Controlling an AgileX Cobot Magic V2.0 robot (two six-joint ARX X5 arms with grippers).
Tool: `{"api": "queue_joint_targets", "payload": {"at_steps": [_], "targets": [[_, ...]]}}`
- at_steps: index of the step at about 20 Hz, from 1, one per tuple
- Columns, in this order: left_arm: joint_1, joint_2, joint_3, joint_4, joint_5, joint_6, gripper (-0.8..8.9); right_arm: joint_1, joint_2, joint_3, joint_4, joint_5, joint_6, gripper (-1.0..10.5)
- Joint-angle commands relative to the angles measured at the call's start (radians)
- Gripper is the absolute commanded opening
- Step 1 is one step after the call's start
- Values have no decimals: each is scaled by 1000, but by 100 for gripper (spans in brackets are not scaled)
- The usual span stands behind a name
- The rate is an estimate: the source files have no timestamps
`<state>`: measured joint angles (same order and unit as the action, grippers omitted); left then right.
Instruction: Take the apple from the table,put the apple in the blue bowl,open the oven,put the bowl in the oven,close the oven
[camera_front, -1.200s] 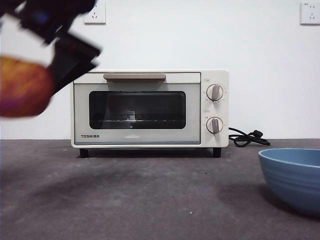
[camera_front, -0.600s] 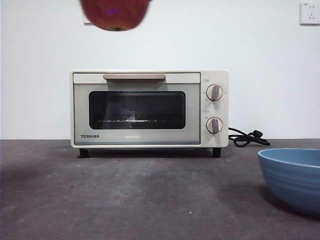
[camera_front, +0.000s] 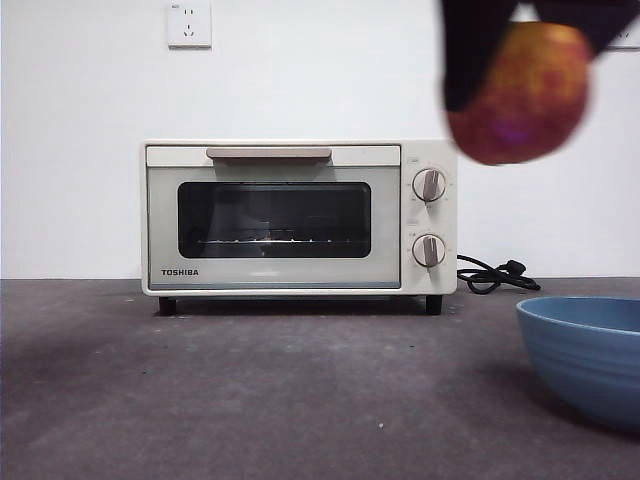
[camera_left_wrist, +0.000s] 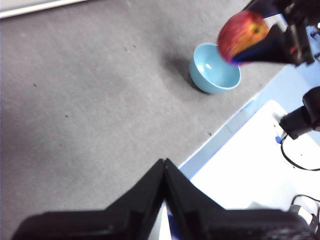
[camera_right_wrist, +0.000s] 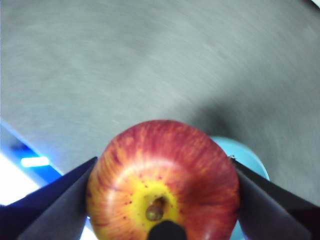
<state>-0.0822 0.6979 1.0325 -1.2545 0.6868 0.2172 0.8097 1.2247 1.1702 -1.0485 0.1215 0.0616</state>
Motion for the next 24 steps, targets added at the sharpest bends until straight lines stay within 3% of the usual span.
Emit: {"api": "queue_joint_targets", "payload": {"at_steps": [1,4,11,17,24], "targets": [[-25,21,3,22,2,15,-6,-90,-91,-78,39,-58,33,-8],[-68,53,3,56,1,15,-5,-188,-148,-166,71,-138,32,-8],[-97,134,3,138,-8,10,-5,-265,-148,-391,290,-149,97,-8],[-97,189,3,177,-6,10,-5,-340,-80,-418,303,-163,91,-8],[-97,228,3,210,-6,10,-5,-340,43,-418,343,-186,97,3]]}}
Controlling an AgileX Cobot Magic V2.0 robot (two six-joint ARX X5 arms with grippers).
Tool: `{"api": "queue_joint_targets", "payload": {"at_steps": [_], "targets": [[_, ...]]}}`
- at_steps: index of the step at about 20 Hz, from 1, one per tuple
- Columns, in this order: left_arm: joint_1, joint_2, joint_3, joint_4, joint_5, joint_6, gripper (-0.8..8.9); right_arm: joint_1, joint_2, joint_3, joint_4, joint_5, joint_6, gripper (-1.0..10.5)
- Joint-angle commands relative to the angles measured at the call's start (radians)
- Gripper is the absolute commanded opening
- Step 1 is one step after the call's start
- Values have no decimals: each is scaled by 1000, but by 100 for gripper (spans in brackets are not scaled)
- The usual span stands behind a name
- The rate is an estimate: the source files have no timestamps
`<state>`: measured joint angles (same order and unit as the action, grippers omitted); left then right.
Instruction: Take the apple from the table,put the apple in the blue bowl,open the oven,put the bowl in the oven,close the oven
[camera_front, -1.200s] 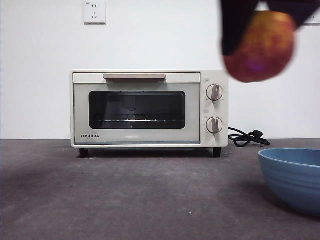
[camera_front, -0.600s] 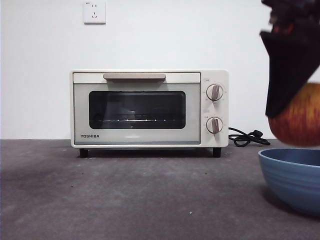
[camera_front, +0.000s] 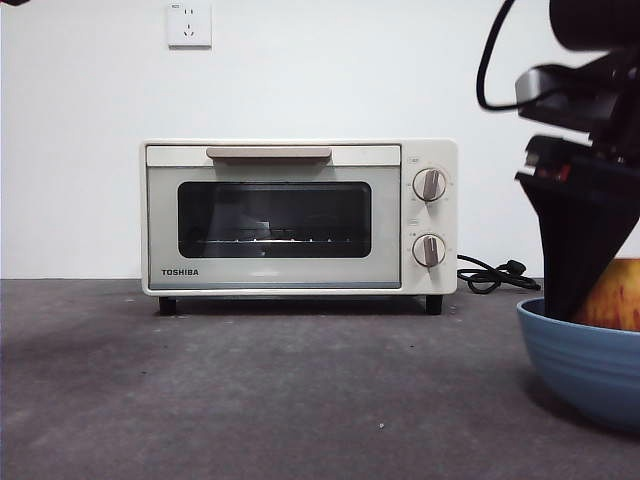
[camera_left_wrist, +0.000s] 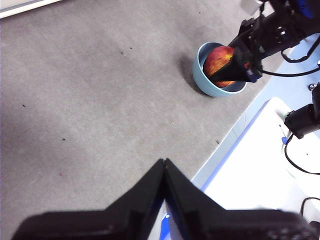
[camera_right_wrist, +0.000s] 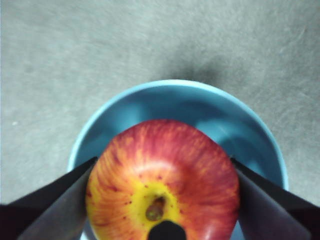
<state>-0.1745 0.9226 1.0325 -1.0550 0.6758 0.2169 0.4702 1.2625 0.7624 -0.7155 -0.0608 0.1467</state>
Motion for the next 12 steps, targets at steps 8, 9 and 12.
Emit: {"api": "queue_joint_targets", "payload": {"at_steps": [8,9,12], "targets": [[-4,10,3,37,5,10,-6,0,4,-9,9,-1,11,638],[-4,10,3,40,5,10,-6,0,4,-7,9,1,12,638],[-4,10,3,43,5,10,-5,1,2,16,-13,1,12,639]]}}
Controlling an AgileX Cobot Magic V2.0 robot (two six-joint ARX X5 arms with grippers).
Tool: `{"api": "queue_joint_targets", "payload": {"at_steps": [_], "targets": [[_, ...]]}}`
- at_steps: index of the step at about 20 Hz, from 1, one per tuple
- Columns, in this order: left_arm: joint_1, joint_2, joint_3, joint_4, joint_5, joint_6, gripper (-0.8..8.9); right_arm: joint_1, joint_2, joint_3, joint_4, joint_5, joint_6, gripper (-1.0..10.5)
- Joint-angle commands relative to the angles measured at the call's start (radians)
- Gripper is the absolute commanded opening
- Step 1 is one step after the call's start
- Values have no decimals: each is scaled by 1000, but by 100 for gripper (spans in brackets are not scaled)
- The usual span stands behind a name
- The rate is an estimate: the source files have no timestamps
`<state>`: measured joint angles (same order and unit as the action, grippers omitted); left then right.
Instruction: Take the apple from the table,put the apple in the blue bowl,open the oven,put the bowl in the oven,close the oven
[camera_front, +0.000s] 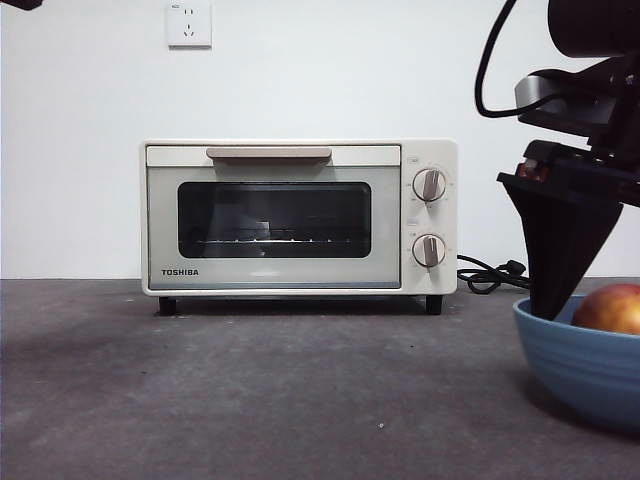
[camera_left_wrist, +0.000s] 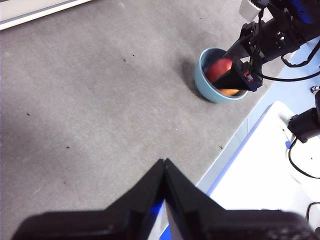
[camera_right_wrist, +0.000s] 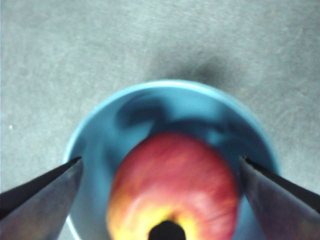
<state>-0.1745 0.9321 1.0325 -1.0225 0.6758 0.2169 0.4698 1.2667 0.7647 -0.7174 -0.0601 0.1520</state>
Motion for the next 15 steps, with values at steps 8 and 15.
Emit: {"api": "queue_joint_targets", "payload": {"at_steps": [8,15], "targets": [[-4,14,3,73,5,-4,-5,2,-2,263,-209,12,2,640],[-4,200,11,508,5,-228,-5,2,-117,427,-354,143,-31,623]]}}
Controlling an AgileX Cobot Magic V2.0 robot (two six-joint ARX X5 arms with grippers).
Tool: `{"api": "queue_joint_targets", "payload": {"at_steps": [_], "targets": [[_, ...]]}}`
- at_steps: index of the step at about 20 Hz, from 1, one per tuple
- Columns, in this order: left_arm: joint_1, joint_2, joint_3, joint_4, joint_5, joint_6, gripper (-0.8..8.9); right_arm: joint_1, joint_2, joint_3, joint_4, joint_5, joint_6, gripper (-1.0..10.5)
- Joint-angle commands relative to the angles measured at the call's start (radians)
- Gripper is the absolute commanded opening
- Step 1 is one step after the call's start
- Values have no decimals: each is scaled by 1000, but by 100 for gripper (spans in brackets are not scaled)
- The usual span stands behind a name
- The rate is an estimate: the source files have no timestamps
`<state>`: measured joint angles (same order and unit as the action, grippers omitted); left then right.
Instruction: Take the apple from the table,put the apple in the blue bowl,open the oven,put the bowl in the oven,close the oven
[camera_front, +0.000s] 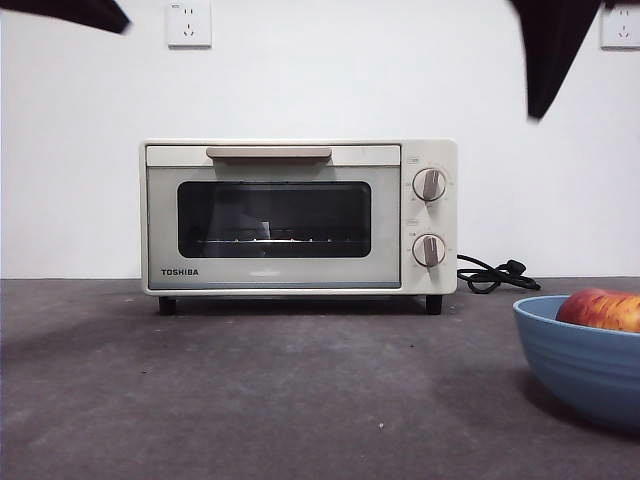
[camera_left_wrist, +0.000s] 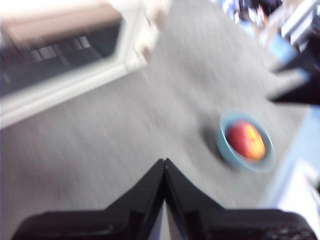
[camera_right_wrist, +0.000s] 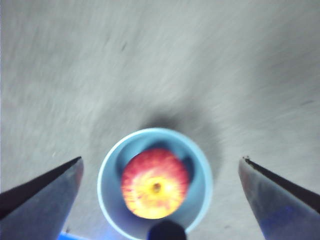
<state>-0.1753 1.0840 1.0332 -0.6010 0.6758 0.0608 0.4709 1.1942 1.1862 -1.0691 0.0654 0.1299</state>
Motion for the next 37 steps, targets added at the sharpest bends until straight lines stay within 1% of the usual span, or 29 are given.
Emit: {"api": "queue_joint_targets", "payload": {"at_steps": [1,2,3,4,5,6,8,11,13,15,17,19,23,24,27,29,31,32,34,37], "targets": [[-3,89,23,139,4,-87,-5,1,-81,5,-5,21,-1,613],[-3,146,51,188,5,-110,-5,1,-124,5,-7,20,6,537],[-5,204,95,205,5,-120,-5,1,-164,5,-9,20,11,428],[-10,263,151,208,1,-121,-5,1,-203,5,-10,20,19,261],[-19,326,213,206,-10,-121,-5,1,-240,5,-10,19,36,61],[-28,387,277,198,-31,-121,-5,1,-274,5,-10,12,47,-11],[-43,501,395,166,-57,-121,-5,1,-338,5,-19,13,84,-8],[-76,634,528,138,-124,-100,-6,1,-410,5,-80,13,109,-8],[-93,692,578,122,-156,-73,-5,1,-446,5,-120,13,136,-8],[-102,724,595,112,-159,-50,-6,1,-476,5,-129,11,183,-8],[-111,737,595,108,-226,-31,-6,1,-511,5,-124,-1,216,-7],[-116,746,595,109,-283,-19,-6,1,-538,5,-110,-34,239,-7],[-116,749,595,100,-311,-19,-6,1,-553,5,-90,-59,240,-8],[-116,749,595,83,-311,-28,-6,1,-553,5,-83,-58,240,-7],[-127,749,595,13,-327,-20,-6,1,-553,5,-53,-59,243,-7],[-147,749,595,-29,-400,-8,-6,1,-553,5,-24,-91,267,-7],[-172,749,589,-53,-454,-2,-6,1,-553,5,18,-141,272,-7],[-188,749,570,-43,-479,-6,-6,1,-553,5,35,-161,272,-8],[-215,742,511,-11,-507,-19,-6,1,-553,5,45,-171,272,-8],[-246,701,351,117,-520,-76,-6,1,-557,5,40,-171,271,-7]]}}
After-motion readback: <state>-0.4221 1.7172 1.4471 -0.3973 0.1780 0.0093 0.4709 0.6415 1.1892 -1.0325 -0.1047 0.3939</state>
